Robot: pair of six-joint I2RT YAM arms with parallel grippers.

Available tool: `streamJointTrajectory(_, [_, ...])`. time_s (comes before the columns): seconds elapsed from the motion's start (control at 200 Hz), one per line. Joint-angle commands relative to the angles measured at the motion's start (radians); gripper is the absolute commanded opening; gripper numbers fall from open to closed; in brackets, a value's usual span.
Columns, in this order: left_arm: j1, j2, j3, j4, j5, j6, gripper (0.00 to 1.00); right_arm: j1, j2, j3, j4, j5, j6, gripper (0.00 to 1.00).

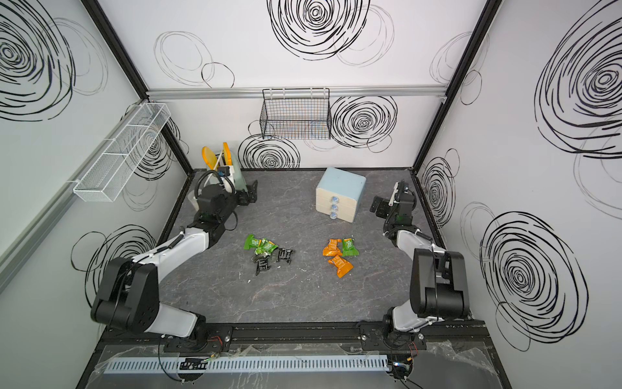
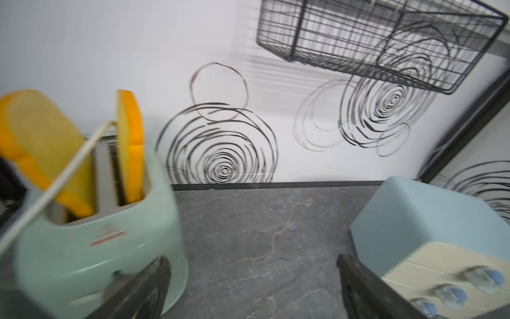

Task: Place the cookies into the drawer by color
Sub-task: Move the storage box to the center of the board.

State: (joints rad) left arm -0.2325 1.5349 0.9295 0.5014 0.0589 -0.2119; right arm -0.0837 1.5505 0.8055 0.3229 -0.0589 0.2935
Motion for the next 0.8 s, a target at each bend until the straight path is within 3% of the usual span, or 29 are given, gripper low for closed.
streamJointTrajectory(0.0, [-0.059, 0.119, 0.132, -0.114, 0.149, -0.077, 0.98, -0.023, 0.056, 0.071, -0.155, -0.117, 0.047, 0.99])
streamJointTrajectory(0.155, [-0.126, 0.290, 0.331, -0.134, 0.252, -0.112, 0.98, -0.035, 0.136, 0.139, -0.188, -0.154, 0.065, 1.00])
streamJointTrajectory(0.4, [-0.175, 0.527, 0.591, -0.080, 0.402, -0.209, 0.98, -0.039, 0.288, 0.274, -0.251, -0.217, 0.073, 0.84])
streamJointTrajectory(0.665, [-0.200, 0.715, 0.817, -0.068, 0.472, -0.332, 0.98, -0.023, 0.387, 0.356, -0.265, -0.246, 0.077, 0.79])
streamJointTrajectory(0.795, [-0.216, 0.751, 0.854, -0.060, 0.495, -0.348, 0.98, -0.007, 0.422, 0.396, -0.274, -0.264, 0.066, 0.79])
